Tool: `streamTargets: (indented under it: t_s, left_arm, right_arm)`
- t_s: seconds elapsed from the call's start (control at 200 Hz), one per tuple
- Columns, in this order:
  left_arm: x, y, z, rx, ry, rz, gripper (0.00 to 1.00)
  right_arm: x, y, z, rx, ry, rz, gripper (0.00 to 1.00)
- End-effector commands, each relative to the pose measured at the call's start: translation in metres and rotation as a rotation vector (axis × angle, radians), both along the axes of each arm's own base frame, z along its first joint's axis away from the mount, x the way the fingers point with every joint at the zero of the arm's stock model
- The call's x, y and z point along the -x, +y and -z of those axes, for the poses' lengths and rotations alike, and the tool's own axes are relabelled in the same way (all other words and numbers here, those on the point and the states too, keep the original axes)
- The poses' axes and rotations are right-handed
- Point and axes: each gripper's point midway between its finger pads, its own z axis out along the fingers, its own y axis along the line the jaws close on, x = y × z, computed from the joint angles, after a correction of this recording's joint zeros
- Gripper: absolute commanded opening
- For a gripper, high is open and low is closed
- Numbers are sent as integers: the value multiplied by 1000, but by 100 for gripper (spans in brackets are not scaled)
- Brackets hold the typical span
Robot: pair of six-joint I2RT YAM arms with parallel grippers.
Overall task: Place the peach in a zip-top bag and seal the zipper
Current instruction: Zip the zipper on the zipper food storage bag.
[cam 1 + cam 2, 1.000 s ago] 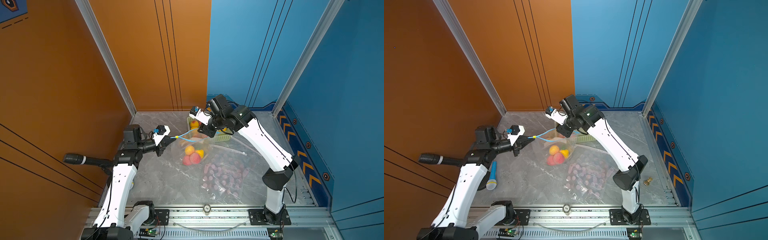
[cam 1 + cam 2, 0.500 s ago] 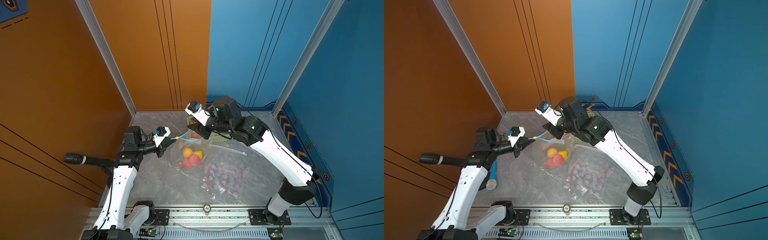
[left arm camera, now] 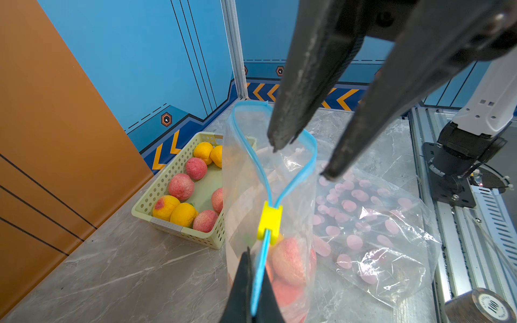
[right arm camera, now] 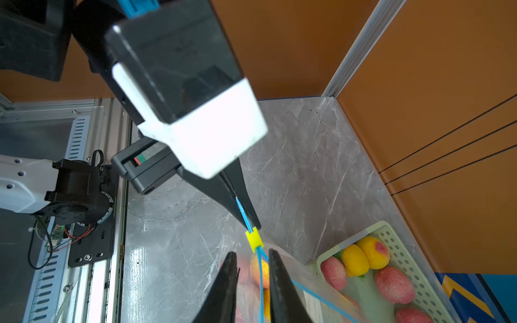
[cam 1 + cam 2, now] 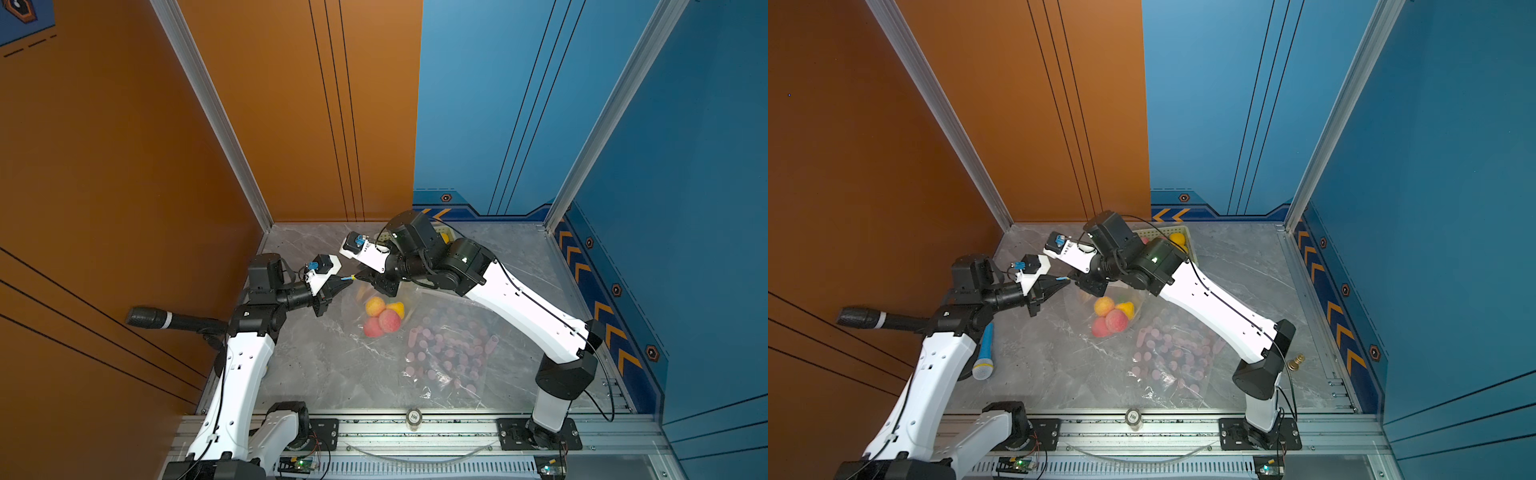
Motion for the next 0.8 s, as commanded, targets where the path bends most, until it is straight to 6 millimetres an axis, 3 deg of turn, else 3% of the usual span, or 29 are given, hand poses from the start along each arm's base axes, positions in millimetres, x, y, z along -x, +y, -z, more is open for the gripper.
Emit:
streamTargets:
  t_s: [0.0, 0.636, 0.791]
  left_arm:
    - [4, -3, 0, 6, -10, 23, 0]
    - [11, -5, -3, 13, -28, 43, 0]
    - [11, -5, -3, 16, -20, 42, 0]
  right_arm:
    - [1, -1, 0, 29, -24, -25, 25]
    - [-2, 15, 21, 74, 6, -77, 29]
    - [-3, 15, 24, 84, 11, -77, 24]
